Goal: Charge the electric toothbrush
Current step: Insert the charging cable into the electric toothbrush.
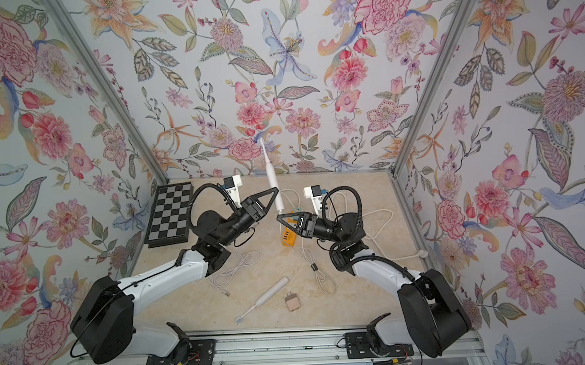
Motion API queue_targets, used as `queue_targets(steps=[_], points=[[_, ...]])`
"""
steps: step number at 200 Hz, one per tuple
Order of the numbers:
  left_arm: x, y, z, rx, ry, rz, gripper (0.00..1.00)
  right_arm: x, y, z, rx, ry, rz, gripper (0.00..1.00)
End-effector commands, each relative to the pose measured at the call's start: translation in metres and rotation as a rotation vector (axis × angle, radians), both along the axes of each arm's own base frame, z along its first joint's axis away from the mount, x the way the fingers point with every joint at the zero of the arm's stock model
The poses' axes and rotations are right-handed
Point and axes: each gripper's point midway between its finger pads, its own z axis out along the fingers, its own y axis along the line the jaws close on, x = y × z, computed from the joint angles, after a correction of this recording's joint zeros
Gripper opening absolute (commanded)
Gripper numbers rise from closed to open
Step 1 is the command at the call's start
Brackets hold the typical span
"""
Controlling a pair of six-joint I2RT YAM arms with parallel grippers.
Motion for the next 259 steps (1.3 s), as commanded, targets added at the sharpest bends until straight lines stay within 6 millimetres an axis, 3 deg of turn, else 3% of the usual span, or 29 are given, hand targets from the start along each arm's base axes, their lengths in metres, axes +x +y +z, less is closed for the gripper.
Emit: queue_targets(steps=[1, 98, 134, 165, 209, 259], points=[[-0.008, -0.005, 0.014, 0.022, -0.034, -0.028, 0.0, -0.004, -0.006, 0.028, 0.064, -0.084, -0.003, 0.0], [-0.043, -0.017, -0.003, 0.153, -0.023, -0.159, 0.0, -0.029, -0.018, 0.069, 0.079, -0.287, 0.078, 0.0], [-0.055, -0.016, -0.01, 0.181, -0.028, -0.18, 0.0, -0.029, -0.02, 0.083, 0.096, -0.303, 0.057, 0.0], [-0.071, -0.03, -0.012, 0.2, -0.047, -0.237, 0.0, -0.028, -0.019, 0.089, 0.113, -0.314, 0.05, 0.0], [-0.08, -0.031, -0.042, 0.319, -0.011, -0.243, 0.0, -0.02, -0.034, 0.11, 0.156, -0.342, -0.018, 0.0], [-0.095, -0.053, -0.051, 0.338, -0.011, -0.316, 0.0, -0.015, -0.048, 0.133, 0.215, -0.379, -0.101, 0.0]])
